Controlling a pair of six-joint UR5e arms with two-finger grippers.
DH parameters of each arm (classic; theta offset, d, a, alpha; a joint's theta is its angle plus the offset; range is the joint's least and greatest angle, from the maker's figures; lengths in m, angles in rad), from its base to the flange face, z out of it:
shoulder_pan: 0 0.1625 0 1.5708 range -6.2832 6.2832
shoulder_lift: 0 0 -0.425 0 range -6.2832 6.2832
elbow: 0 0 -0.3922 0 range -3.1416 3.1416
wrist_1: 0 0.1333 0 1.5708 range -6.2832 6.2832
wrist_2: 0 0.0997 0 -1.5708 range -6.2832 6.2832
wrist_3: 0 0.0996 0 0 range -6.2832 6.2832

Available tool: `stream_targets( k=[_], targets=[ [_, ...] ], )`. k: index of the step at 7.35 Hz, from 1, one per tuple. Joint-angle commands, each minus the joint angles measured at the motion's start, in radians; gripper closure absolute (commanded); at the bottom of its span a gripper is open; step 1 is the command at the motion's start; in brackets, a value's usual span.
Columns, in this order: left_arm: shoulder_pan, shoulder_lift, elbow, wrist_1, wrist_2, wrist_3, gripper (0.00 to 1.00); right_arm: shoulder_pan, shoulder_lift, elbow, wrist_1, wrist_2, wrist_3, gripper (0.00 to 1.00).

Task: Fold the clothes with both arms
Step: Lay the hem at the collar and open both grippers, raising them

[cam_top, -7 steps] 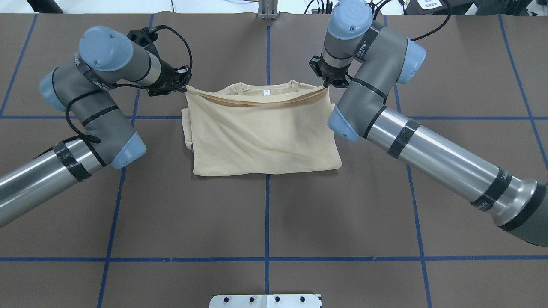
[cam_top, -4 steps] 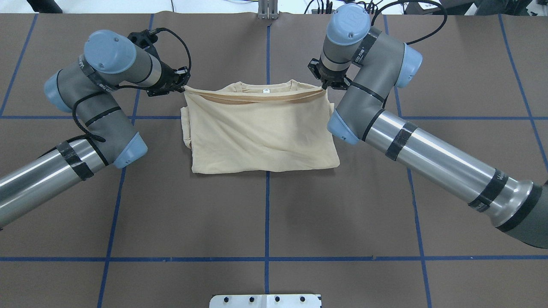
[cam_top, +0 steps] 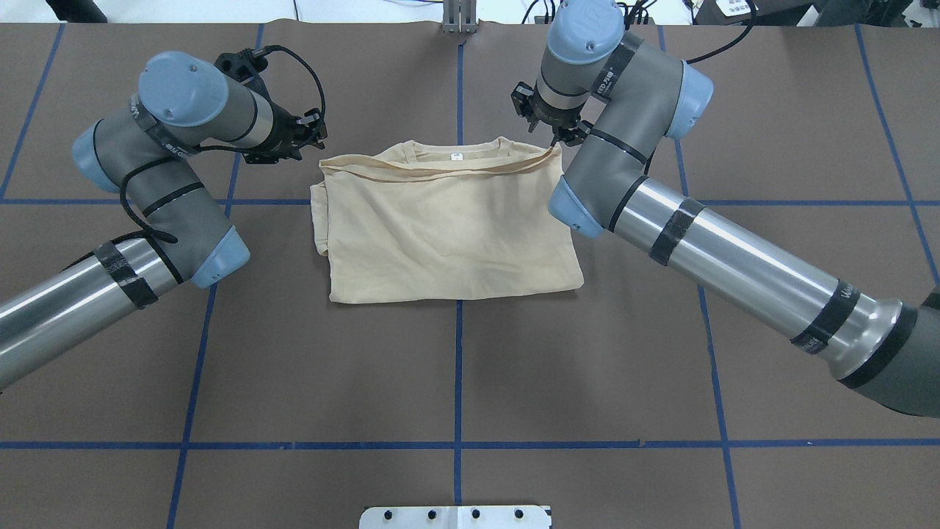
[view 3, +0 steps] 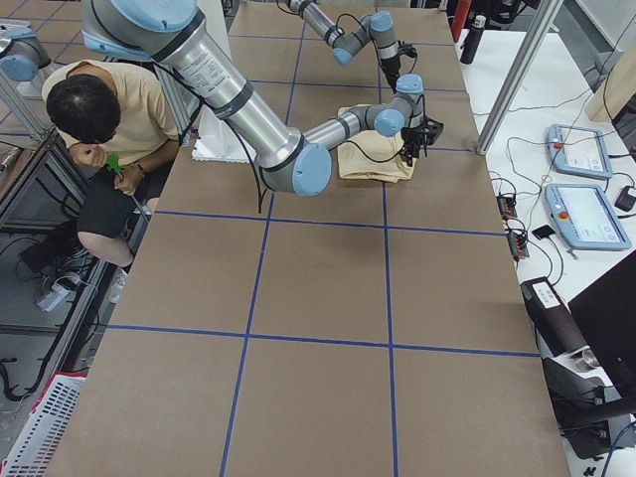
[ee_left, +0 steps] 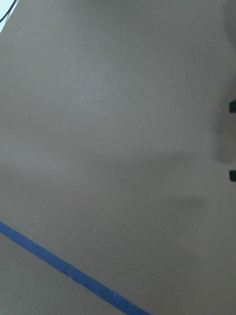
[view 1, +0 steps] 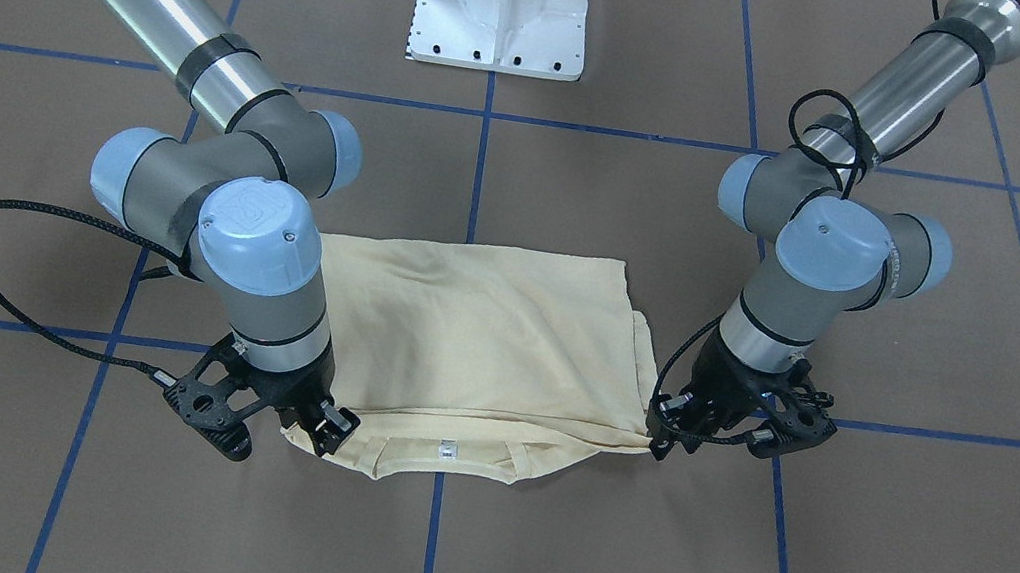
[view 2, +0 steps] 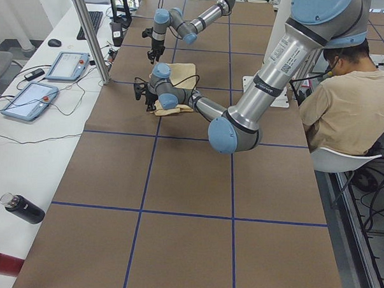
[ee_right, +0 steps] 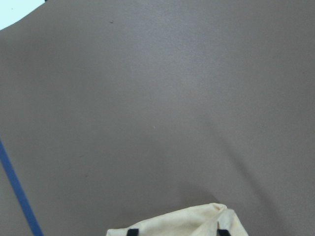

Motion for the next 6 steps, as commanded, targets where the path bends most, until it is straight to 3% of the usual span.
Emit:
stream_targets(
  k=[1, 2, 4, 5, 6],
  targets=[
    [-0.012, 0.015, -0.078, 0.002, -0.006, 0.002, 0.51, 0.004, -0.122, 0.209, -0.008, 0.011, 0.061, 0.0],
    [-0.012, 0.061, -0.135, 0.002, -0.006, 0.002, 0.51, -0.011, -0.243, 0.377, -0.001, 0.009, 0.119, 0.0],
    [-0.014, 0.165, -0.3, 0.002, -0.058, 0.003, 0.51, -0.043, -0.349, 0.53, -0.007, -0.003, 0.236, 0.0],
    [-0.014, 0.195, -0.342, -0.001, -0.06, 0.003, 0.51, -0.09, -0.397, 0.582, -0.004, -0.07, 0.316, 0.01],
    [-0.011, 0.195, -0.35, -0.003, -0.051, 0.003, 0.5, -0.165, -0.402, 0.6, 0.001, -0.2, 0.453, 0.02]
  ],
)
